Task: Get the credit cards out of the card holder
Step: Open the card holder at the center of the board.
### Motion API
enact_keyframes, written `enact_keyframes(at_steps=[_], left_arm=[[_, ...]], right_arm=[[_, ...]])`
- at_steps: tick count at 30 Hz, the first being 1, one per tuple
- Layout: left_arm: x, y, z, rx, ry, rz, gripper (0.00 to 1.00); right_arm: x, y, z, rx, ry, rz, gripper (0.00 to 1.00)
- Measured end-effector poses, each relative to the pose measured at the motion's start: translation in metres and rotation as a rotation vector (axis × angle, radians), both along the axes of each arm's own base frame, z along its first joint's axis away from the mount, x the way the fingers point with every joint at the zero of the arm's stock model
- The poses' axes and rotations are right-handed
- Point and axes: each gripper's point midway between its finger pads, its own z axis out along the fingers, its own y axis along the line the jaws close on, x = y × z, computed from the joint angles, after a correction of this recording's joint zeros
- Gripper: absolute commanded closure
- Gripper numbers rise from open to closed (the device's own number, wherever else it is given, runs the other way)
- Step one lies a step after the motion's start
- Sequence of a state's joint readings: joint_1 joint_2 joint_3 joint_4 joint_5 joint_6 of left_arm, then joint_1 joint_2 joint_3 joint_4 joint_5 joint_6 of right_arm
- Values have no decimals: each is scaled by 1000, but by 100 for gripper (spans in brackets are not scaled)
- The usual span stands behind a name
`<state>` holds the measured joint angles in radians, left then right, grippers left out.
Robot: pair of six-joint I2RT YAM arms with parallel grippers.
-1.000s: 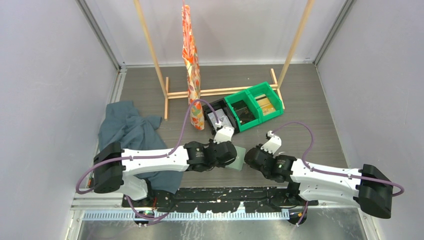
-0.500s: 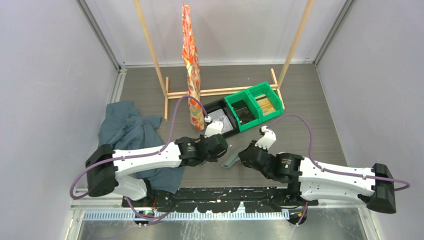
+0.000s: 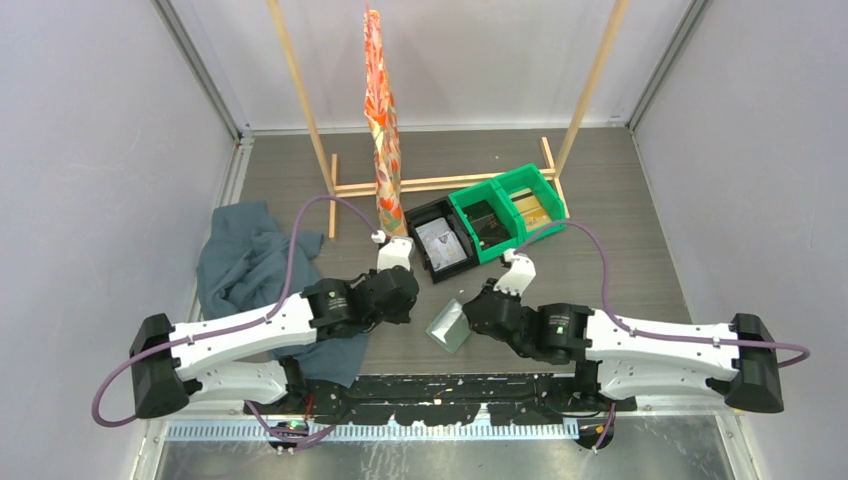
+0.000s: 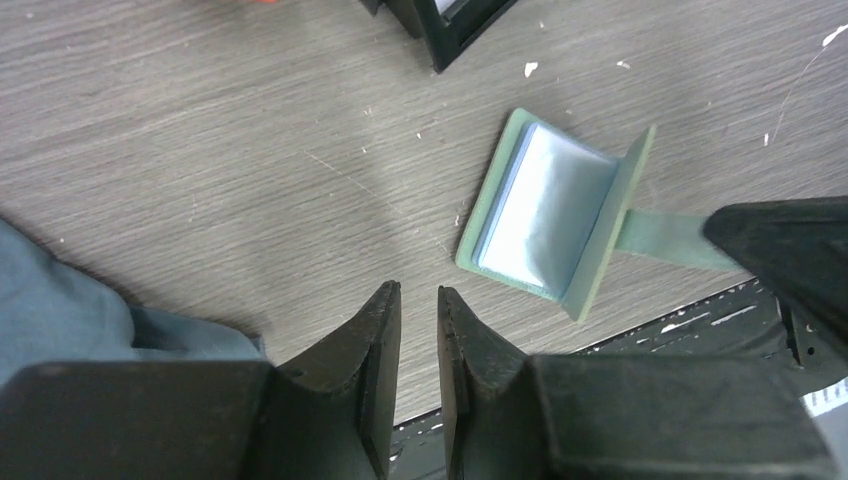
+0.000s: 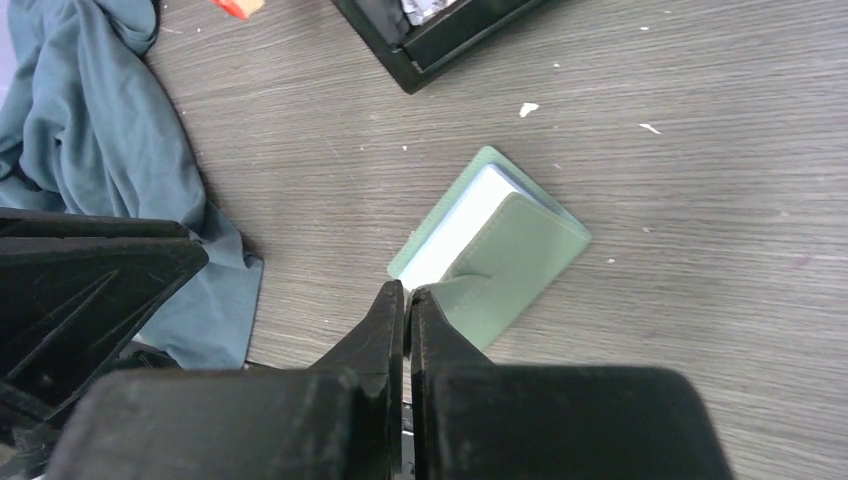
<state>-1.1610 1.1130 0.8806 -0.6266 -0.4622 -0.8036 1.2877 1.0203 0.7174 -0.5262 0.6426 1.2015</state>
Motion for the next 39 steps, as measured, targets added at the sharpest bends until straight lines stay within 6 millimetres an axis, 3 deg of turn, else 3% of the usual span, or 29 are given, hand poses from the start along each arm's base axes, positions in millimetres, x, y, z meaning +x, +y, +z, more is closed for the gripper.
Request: enact_keyframes(at_steps=[7, 11, 17, 22, 24, 29, 33, 35, 39], left_arm=[[-7, -6, -22, 38, 60, -26, 78], [-9, -19, -35, 38, 97, -53, 78], [-16, -40, -63, 51, 178, -103, 78], [-23, -56, -83, 51, 245, -141, 78], [-25, -63, -87, 42, 264, -156, 78], [-25, -76, -89, 24, 282, -175, 78], [-24, -83, -86, 13, 284, -183, 78], [-24, -85, -85, 5, 282, -186, 78], [-24, -86, -84, -1, 281, -188, 78]], right_arm=[[-10, -55, -7, 46, 6, -82, 99], [-19, -92, -24, 54, 47, -160, 99], [-29, -124, -53, -26, 126, -261, 99], [-34, -143, -78, -220, 182, -340, 98], [-36, -147, -82, -298, 197, -361, 94], [-35, -145, -86, -431, 212, -379, 62], [-31, -135, -79, -465, 205, -370, 57], [-27, -128, -72, -445, 193, -365, 48], [-20, -119, -57, -380, 155, -356, 45]])
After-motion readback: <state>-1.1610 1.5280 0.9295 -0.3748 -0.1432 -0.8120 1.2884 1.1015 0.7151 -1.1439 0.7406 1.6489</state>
